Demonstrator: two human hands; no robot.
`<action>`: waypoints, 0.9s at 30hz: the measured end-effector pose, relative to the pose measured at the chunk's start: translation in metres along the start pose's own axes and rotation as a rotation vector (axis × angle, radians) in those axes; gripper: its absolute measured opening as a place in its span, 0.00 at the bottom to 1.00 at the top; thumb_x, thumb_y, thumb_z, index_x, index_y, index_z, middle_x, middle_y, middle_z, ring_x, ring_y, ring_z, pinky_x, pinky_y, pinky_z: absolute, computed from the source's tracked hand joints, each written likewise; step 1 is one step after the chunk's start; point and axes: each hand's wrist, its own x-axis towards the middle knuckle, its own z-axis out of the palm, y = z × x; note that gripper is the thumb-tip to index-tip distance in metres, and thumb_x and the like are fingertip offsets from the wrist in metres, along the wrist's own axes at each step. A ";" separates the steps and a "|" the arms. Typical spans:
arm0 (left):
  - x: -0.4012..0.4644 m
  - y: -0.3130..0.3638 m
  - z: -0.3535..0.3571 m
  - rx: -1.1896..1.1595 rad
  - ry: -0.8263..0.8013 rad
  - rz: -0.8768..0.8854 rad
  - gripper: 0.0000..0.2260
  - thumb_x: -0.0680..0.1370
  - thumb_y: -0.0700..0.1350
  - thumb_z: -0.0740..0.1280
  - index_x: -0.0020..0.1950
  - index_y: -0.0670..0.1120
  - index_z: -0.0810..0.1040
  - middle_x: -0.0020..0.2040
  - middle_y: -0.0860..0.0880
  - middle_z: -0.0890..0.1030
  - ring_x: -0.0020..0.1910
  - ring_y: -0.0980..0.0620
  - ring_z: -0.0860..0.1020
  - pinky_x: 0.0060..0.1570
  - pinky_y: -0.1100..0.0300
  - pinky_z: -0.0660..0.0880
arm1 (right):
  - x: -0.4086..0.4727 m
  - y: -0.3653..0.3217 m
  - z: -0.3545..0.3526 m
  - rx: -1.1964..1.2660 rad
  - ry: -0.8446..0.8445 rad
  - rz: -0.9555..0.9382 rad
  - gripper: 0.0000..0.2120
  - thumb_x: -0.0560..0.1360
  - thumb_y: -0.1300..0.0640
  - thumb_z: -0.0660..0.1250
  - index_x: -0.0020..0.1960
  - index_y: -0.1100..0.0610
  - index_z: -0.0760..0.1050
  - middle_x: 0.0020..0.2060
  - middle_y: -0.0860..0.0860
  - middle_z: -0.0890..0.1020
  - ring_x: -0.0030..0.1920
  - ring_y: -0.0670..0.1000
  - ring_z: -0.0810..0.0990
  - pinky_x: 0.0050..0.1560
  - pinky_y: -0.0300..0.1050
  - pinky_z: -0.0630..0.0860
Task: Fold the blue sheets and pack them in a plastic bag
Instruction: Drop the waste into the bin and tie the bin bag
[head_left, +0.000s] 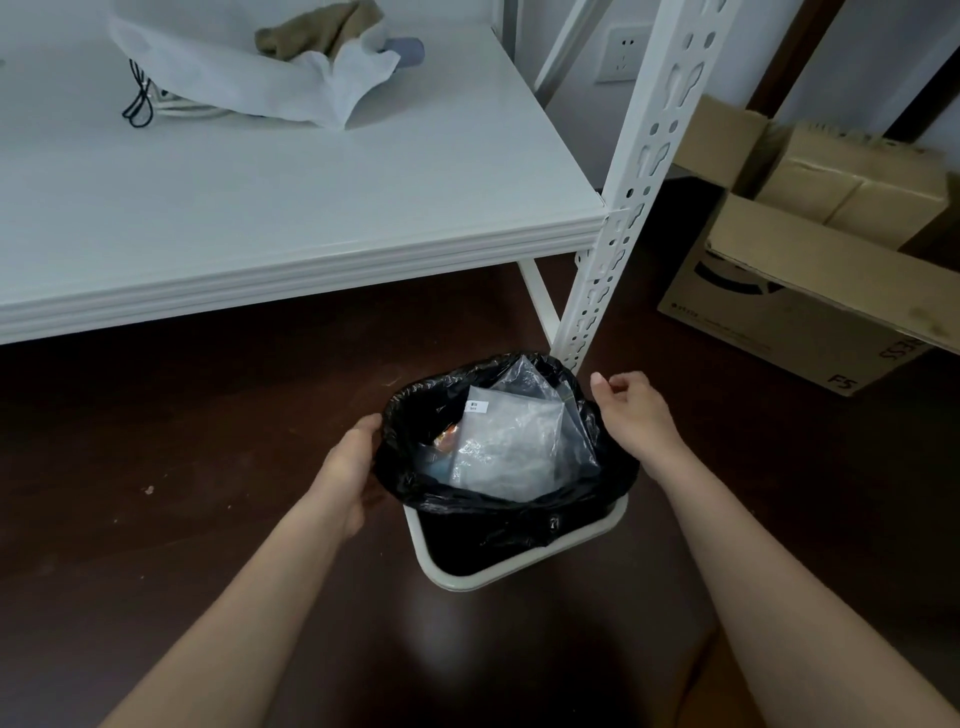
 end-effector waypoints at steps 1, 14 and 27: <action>0.004 0.000 0.000 -0.034 -0.018 -0.046 0.18 0.77 0.59 0.59 0.52 0.46 0.77 0.47 0.45 0.81 0.45 0.46 0.78 0.43 0.56 0.73 | 0.004 -0.001 0.003 0.012 -0.033 0.028 0.26 0.80 0.43 0.55 0.65 0.63 0.69 0.54 0.54 0.77 0.55 0.54 0.75 0.57 0.49 0.71; 0.038 0.004 0.005 -0.137 0.034 -0.055 0.09 0.82 0.40 0.57 0.52 0.42 0.77 0.46 0.41 0.80 0.40 0.45 0.78 0.35 0.51 0.74 | 0.031 -0.006 0.022 0.484 -0.169 0.402 0.10 0.76 0.57 0.69 0.52 0.62 0.79 0.38 0.58 0.81 0.34 0.56 0.80 0.38 0.48 0.79; 0.022 0.021 0.009 -0.335 0.023 0.391 0.05 0.79 0.41 0.64 0.46 0.47 0.79 0.39 0.50 0.82 0.35 0.55 0.81 0.37 0.60 0.79 | 0.027 -0.014 0.030 0.807 0.064 0.120 0.10 0.77 0.57 0.67 0.57 0.56 0.80 0.50 0.50 0.83 0.53 0.48 0.82 0.62 0.47 0.76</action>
